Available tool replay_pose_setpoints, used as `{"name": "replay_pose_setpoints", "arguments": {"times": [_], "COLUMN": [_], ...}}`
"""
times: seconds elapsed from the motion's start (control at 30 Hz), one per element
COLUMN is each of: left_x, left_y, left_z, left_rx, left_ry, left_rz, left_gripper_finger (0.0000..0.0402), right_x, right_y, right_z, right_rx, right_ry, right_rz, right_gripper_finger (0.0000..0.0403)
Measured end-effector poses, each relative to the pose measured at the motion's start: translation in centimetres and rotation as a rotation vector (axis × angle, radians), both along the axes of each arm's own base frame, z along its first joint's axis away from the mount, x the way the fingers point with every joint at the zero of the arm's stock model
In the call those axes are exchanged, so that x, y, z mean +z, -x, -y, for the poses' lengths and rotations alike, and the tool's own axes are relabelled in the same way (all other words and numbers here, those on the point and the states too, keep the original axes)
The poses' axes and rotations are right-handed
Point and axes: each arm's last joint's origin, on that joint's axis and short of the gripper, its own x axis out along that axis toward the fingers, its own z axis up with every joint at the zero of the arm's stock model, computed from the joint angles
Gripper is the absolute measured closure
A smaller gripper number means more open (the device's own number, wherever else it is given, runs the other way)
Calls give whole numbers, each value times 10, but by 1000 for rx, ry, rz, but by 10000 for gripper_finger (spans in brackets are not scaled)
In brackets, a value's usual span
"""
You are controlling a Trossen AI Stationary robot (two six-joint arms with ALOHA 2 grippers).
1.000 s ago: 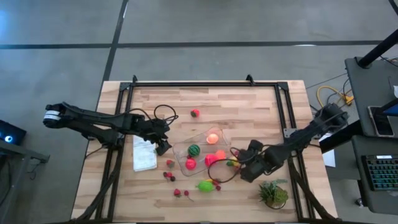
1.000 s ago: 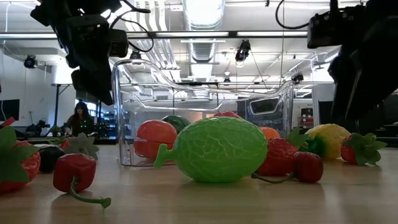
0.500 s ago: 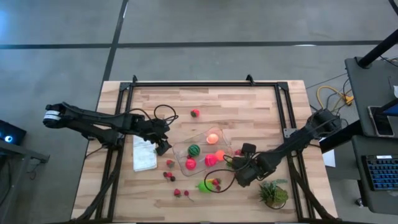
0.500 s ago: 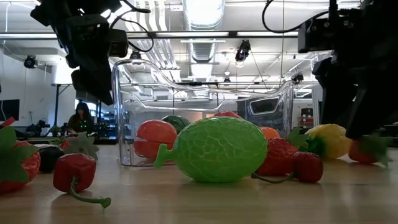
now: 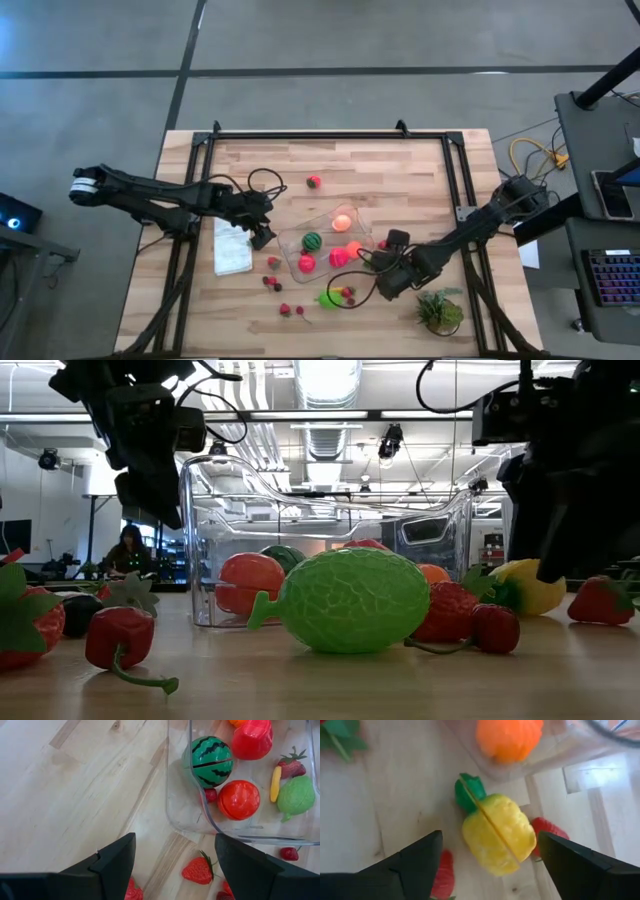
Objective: Pick and placing Produce into tupperware
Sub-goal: Put the pineapple into the transparent bin
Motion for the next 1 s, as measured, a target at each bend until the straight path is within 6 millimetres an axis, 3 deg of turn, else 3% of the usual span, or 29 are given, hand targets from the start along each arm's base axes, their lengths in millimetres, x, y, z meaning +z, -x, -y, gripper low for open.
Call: {"name": "replay_pose_setpoints", "arguments": {"times": [0.63, 1.0], "left_x": [0, 0], "left_y": [0, 0], "left_z": [-1, -1], "left_rx": [17, 18], "left_ry": [-23, -24], "left_rz": [1, 0], "left_gripper_finger": [144, 144], "right_x": [-12, -15], "right_y": [3, -2], "right_z": [4, -2], "right_rx": [-11, 4], "right_ry": [25, -53], "right_rz": [40, 61], "right_gripper_finger": [95, 98]}}
